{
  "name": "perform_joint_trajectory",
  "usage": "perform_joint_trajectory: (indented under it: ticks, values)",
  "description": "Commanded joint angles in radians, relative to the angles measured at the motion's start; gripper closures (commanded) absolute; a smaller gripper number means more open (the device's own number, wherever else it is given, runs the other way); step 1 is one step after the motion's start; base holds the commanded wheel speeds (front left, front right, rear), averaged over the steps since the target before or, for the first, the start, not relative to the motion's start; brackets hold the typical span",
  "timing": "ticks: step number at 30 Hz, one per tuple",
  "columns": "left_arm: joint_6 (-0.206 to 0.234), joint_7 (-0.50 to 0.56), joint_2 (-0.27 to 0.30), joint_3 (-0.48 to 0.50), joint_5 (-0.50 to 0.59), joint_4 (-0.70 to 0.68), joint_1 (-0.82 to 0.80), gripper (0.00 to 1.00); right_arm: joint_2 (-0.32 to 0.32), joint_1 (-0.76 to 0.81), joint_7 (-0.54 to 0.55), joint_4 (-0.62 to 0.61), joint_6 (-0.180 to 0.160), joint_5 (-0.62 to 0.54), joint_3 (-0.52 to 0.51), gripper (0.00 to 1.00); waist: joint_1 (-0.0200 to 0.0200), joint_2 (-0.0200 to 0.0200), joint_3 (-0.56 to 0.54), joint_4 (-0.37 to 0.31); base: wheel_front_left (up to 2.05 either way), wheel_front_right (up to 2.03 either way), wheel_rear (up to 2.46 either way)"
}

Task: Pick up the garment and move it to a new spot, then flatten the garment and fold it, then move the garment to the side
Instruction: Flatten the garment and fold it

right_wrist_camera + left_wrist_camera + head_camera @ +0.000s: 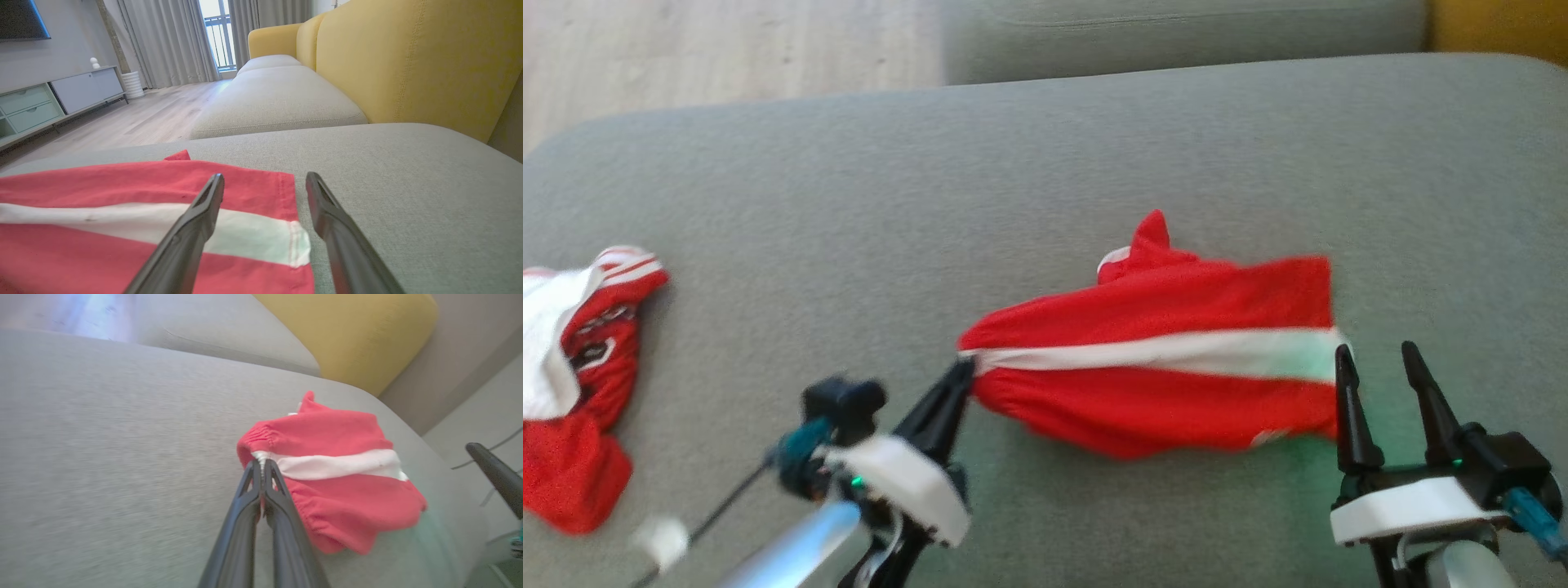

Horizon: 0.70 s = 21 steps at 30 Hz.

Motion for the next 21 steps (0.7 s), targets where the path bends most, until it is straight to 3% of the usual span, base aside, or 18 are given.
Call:
perform_joint_trajectory:
  ticks: [1,6,9,15,20,21]
  values:
    - [0.011,-0.048,0.033,0.045,0.030,-0.011,-0.033,1.00,-0.007,-0.034,-0.009,-0.022,-0.001,-0.002,0.022,0.00,0.0000,0.0000,0.005,0.029,0.00,0.00,0.00]
    - [0.056,-0.149,0.021,0.085,0.138,0.047,0.033,1.00,-0.011,-0.063,-0.009,0.055,-0.001,0.036,0.032,0.00,0.0000,0.0000,-0.002,0.060,0.00,0.00,0.00]
    - [0.070,-0.154,-0.013,0.180,0.179,0.042,0.082,1.00,-0.019,-0.092,-0.009,0.152,-0.001,0.062,0.067,0.00,0.0000,0.0000,-0.004,0.072,0.00,0.00,0.00]
    - [0.025,-0.154,-0.080,0.308,0.273,0.038,0.164,1.00,-0.034,-0.163,-0.009,0.367,-0.001,0.139,0.146,0.00,0.0000,0.0000,-0.006,0.104,0.00,0.00,0.00]
    - [-0.011,-0.154,-0.114,0.353,0.330,0.068,0.182,1.00,-0.054,-0.175,-0.009,0.442,-0.001,0.221,0.223,0.00,0.0000,0.0000,-0.005,0.118,0.00,0.00,0.00]
    - [-0.016,-0.155,-0.121,0.362,0.339,0.072,0.184,1.00,-0.059,-0.175,-0.009,0.443,-0.001,0.230,0.231,0.17,0.0000,0.0000,-0.005,0.119,0.00,0.00,0.00]
